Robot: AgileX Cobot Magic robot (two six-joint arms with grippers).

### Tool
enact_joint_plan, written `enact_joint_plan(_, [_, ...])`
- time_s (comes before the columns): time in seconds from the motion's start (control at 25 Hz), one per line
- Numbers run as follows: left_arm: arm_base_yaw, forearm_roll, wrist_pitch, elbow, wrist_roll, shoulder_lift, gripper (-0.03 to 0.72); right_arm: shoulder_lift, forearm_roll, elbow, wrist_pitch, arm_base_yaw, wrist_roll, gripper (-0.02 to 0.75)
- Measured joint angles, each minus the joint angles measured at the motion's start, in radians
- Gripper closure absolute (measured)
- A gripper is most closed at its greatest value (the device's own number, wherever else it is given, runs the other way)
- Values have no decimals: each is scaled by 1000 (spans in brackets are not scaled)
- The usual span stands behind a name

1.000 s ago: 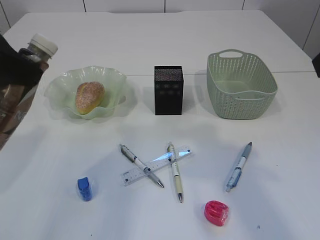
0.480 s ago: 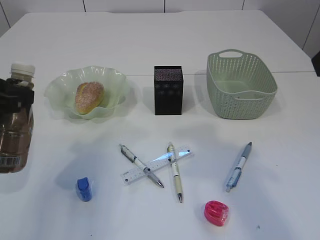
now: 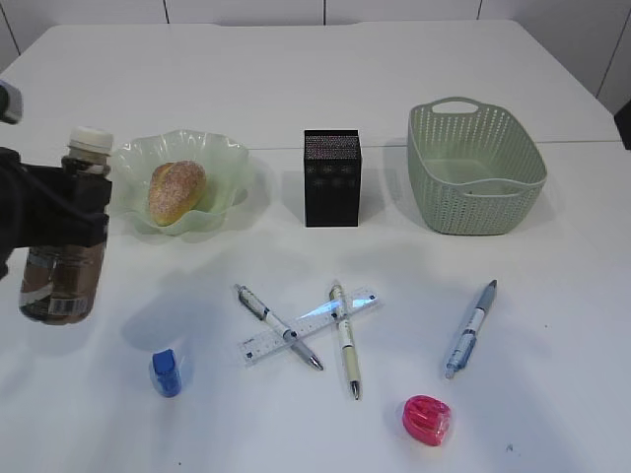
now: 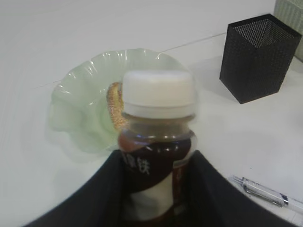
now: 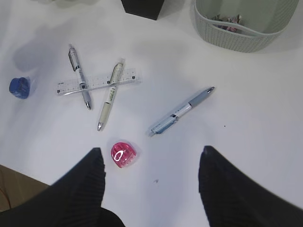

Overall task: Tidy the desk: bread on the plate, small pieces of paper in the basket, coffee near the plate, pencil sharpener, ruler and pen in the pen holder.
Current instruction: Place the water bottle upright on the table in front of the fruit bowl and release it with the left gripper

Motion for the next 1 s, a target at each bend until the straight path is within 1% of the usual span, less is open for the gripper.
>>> enact_joint_plan(0.12, [-15, 0, -82, 0, -70, 80, 416, 0, 0, 0, 0, 0, 0, 245])
enact_joint_plan(0.28, [-15, 13, -183, 0, -215, 159, 416, 0, 0, 0, 0, 0, 0, 245])
enact_joint_plan(0.44, [-15, 58, -236, 0, -365, 195, 417, 0, 0, 0, 0, 0, 0, 245])
enact_joint_plan(0.56, [-15, 75, -263, 0, -450, 198, 416, 0, 0, 0, -1, 0, 0, 245])
enact_joint_plan(0.84, [-15, 70, -280, 0, -548, 198, 417, 0, 0, 0, -9, 0, 0, 245])
enact_joint_plan(0.92, [-15, 67, -278, 0, -548, 198, 417, 0, 0, 0, -9, 0, 0, 245])
enact_joint_plan(1.0, [-15, 94, -270, 0, -532, 198, 417, 0, 0, 0, -9, 0, 0, 245])
